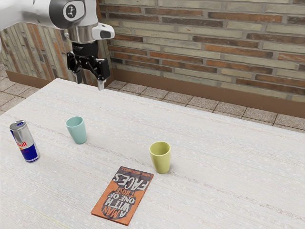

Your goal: Place the left cup onto the right cup

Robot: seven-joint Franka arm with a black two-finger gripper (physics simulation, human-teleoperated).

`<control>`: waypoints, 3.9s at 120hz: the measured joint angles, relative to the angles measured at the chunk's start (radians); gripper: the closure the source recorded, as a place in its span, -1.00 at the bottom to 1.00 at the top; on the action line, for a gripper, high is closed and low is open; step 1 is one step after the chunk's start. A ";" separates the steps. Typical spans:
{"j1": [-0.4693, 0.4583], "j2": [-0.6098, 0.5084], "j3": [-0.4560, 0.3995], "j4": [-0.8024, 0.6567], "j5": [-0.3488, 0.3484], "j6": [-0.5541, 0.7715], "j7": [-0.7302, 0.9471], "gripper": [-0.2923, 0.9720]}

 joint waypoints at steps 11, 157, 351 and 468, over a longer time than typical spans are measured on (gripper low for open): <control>-0.005 0.003 -0.001 0.003 -0.001 -0.002 -0.011 -0.54; 0.106 0.390 0.109 0.100 0.000 0.140 0.124 -0.54; 0.121 0.461 0.202 -0.090 -0.103 0.559 0.244 0.35; 0.096 0.446 0.069 0.154 -0.060 0.410 0.224 0.70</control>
